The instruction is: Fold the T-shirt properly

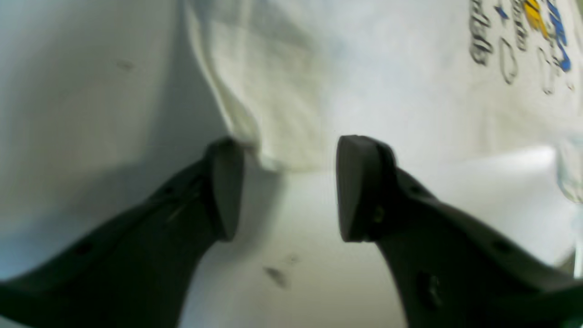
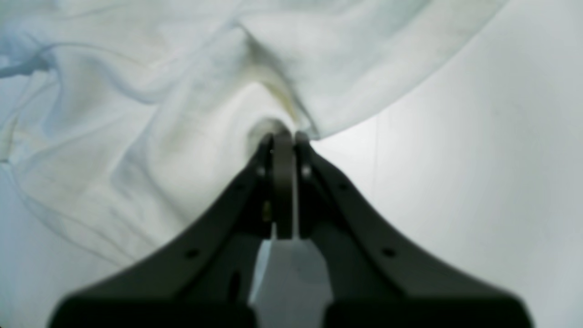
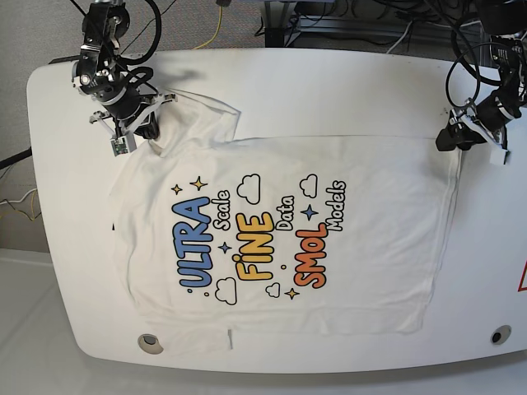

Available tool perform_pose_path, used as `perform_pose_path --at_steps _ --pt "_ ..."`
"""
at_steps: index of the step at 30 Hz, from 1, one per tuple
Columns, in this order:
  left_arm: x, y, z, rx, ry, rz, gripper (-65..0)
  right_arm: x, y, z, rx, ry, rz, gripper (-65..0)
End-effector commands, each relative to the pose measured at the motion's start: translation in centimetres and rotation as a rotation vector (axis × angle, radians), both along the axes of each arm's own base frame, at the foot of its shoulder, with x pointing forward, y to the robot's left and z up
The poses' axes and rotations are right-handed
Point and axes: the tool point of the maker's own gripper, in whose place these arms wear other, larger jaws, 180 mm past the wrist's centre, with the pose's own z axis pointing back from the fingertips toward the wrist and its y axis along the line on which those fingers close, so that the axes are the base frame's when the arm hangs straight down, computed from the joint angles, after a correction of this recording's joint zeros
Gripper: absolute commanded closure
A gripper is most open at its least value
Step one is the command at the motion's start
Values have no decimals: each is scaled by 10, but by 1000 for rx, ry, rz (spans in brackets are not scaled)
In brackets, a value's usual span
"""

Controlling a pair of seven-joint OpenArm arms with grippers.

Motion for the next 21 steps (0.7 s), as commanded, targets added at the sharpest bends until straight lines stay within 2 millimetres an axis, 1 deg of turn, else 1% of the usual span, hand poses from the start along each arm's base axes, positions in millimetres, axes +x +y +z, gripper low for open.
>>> perform_pose_path --at_steps 1,6,8,10,16,21 --pt "-18 -5 -11 20 64 -44 -210 -1 -4 1 -15 7 5 0" --pt "-22 -10 -13 24 68 -53 -32 -1 -4 2 -11 5 10 0" --pt "-21 -11 -14 21 67 -52 0 -2 -4 3 -10 3 9 0" --pt "-16 -7 -14 25 72 -48 0 -7 -7 1 -25 17 6 0" --pt "-12 -7 -13 24 72 -48 0 -11 -12 6 -36 10 0 0" --pt "-10 -5 -13 10 78 -42 0 -16 -11 11 -45 3 18 0"
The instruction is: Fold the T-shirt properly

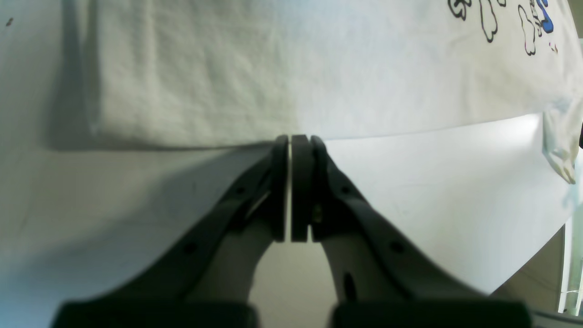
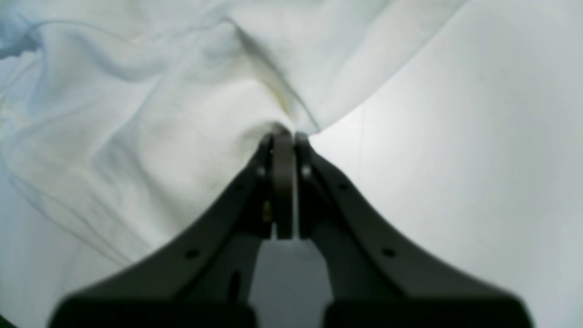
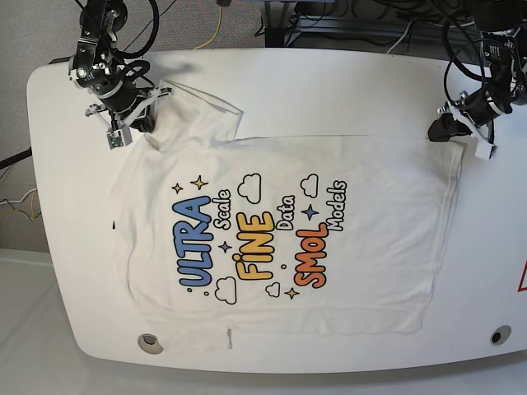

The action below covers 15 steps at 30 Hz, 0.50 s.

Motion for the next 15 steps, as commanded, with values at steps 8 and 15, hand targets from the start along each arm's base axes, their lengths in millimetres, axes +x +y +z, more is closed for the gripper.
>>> perform_pose_path --at_steps 8,15 --pt "-7 11 -4 48 62 -26 0 -6 -7 9 -28 -11 11 0" --pt "-11 8 -3 48 68 -37 0 -10 -8 1 -15 7 -1 0"
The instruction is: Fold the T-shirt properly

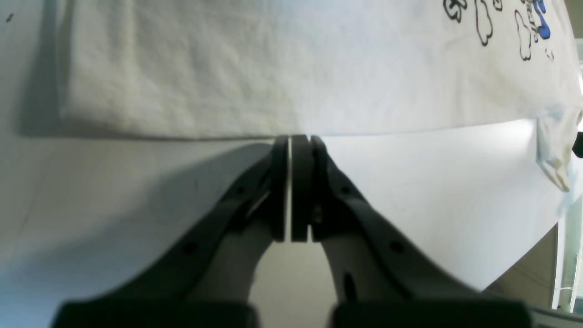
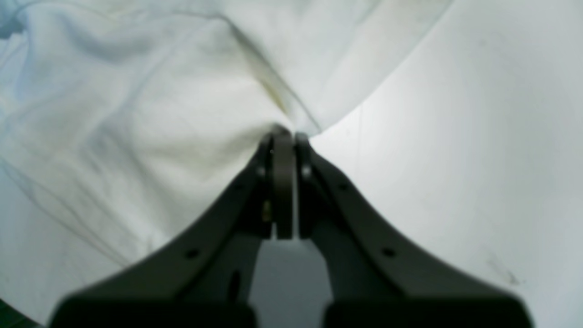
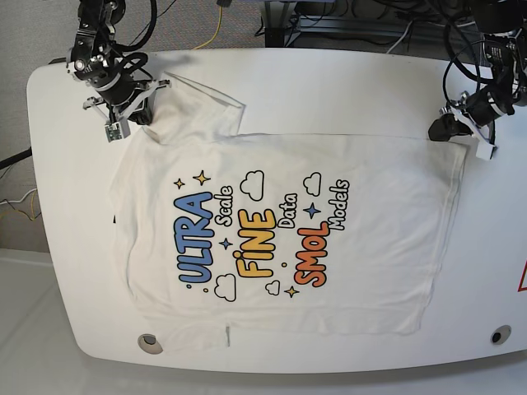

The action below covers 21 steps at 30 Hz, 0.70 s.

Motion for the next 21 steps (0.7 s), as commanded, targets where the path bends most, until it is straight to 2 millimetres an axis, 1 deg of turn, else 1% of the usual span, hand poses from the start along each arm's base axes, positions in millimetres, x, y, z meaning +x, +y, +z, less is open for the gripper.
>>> perform_pose_path --at_steps 1,4,6,10,14,16,18,21 --pt "-10 9 -3 53 49 -26 0 0 -5 2 -14 -1 3 0" --pt "-15 9 -2 61 48 -31 0 -1 -5 2 -12 0 7 0" --pt "-29 8 5 86 35 -47 0 1 -2 3 -11 -5 15 0" --pt "-34 11 23 129 -13 -61 0 0 -1 3 -10 -4 19 0" --pt "-37 15 38 163 -46 -66 0 0 -2 4 -7 -7 16 0" --pt "-37 18 41 169 -52 -61 0 1 -2 5 -6 -12 12 0" --pt "-30 22 49 187 -79 -55 0 2 -3 6 -5 -19 8 0" --pt "-28 24 51 190 -79 -49 0 4 -2 7 0 -25 8 0"
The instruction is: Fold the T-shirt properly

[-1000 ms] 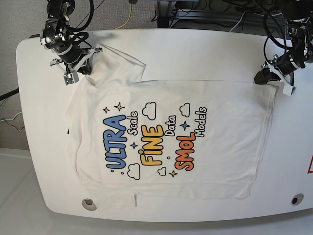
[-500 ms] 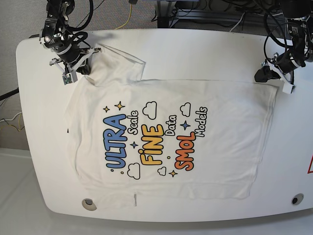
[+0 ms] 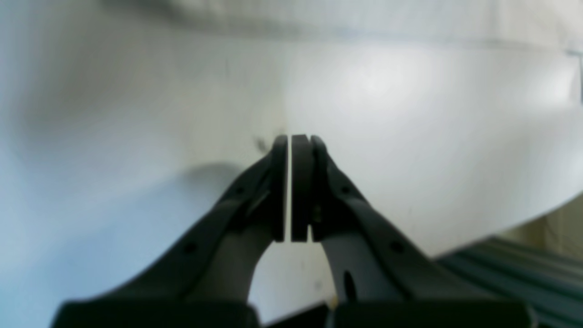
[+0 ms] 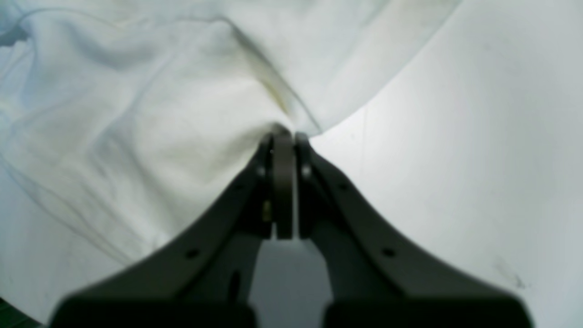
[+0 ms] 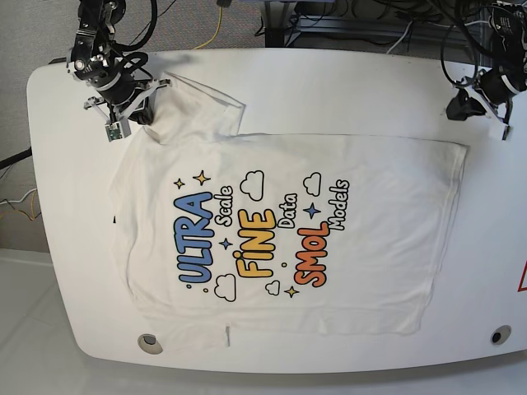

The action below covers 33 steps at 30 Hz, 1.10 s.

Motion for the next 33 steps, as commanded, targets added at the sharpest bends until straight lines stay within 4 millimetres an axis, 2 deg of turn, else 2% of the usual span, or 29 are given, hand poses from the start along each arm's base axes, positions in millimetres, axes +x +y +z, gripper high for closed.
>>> perform_pose_path --at_steps 1,6,17,25,29,33 --pt "10 6 13 14 -41 -6 0 6 -3 7 -6 -24 6 0" --pt "17 8 16 24 -47 -11 0 7 -2 8 -10 -25 10 0" --pt "37 12 27 74 -105 -26 -248 5 -2 6 -11 -21 8 0" --pt "40 18 20 131 -74 7 -278 4 -3 7 -11 -22 7 0" --pt "38 20 10 135 -36 41 -269 6 -4 7 -18 -23 4 0" --pt "39 22 9 136 -28 51 -256 7 -5 8 -19 -26 1 0"
